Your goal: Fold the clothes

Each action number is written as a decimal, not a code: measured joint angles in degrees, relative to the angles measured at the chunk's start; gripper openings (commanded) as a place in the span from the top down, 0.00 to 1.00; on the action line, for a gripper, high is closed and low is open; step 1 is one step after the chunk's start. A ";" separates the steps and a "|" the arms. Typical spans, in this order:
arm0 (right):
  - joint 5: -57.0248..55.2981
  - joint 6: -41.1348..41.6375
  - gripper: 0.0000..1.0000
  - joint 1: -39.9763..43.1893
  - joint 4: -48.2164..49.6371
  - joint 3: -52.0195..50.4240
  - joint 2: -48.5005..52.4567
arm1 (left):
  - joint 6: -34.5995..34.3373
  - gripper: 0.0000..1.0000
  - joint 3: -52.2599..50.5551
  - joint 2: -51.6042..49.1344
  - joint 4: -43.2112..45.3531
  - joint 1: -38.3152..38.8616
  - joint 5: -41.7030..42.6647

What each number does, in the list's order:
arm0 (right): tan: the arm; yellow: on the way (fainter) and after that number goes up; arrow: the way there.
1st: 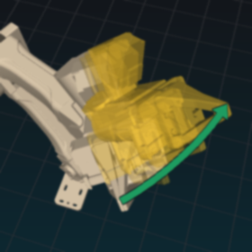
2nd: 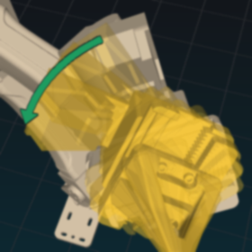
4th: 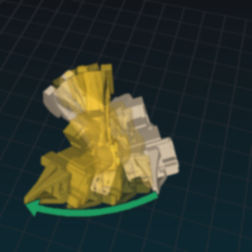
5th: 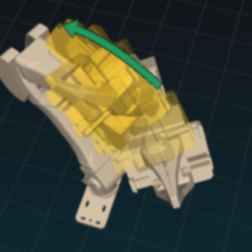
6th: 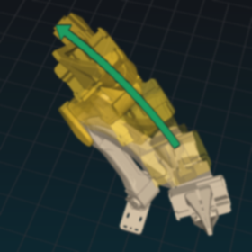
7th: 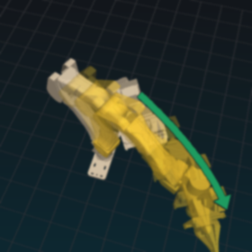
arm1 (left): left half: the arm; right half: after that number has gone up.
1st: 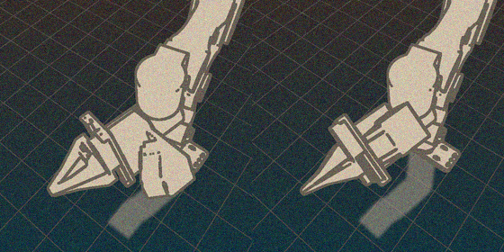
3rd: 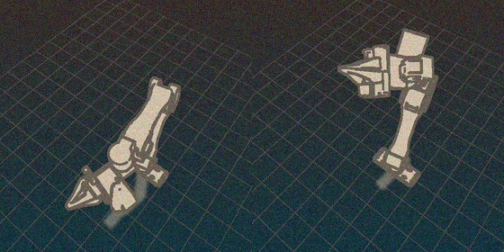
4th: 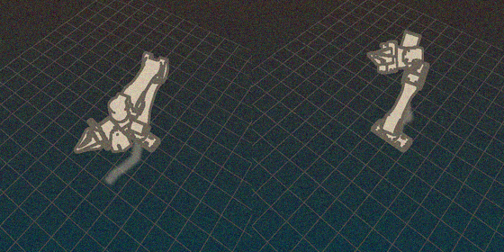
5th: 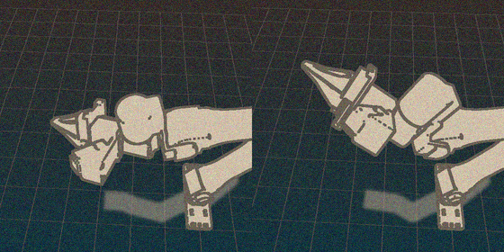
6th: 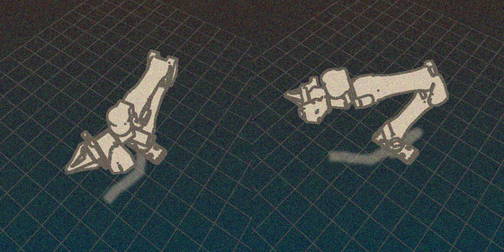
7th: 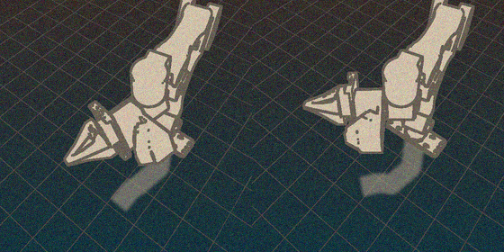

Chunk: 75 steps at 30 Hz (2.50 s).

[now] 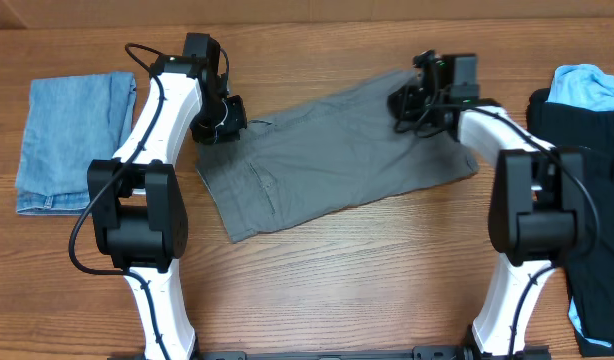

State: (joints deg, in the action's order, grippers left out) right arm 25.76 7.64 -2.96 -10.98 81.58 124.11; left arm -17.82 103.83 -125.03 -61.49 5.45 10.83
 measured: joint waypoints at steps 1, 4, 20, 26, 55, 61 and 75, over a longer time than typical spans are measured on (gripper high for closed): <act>-0.26 0.07 0.87 -0.50 0.57 0.00 0.70 | 0.00 0.88 0.00 0.00 0.00 0.00 -0.15; -3.21 0.02 0.84 -0.98 1.42 0.00 1.25 | 0.00 0.88 -0.09 -0.02 -0.02 0.00 -1.25; -13.18 0.48 0.52 3.06 -12.81 12.28 0.66 | 0.46 0.77 -5.73 -0.74 1.11 -1.73 -4.09; -13.18 0.28 0.30 6.23 -25.59 19.28 -6.27 | -0.35 0.11 7.06 -0.76 -9.94 -4.83 -4.24; -10.95 -10.88 0.20 13.09 -49.37 20.76 -11.02 | -7.19 0.34 -13.05 -0.66 -8.46 -6.32 1.66; -10.93 -10.88 0.21 13.09 -49.46 20.76 -11.02 | -7.65 0.92 -13.70 -0.66 -5.97 -6.29 5.07; -5.97 -10.78 0.36 12.59 -51.84 20.76 -10.99 | 0.76 0.96 2.71 -0.81 -10.84 -8.24 -1.84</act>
State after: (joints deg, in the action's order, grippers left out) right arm 19.79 -3.14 9.63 -62.83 102.35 113.12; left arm -17.06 106.54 -125.84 -72.34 -2.79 8.99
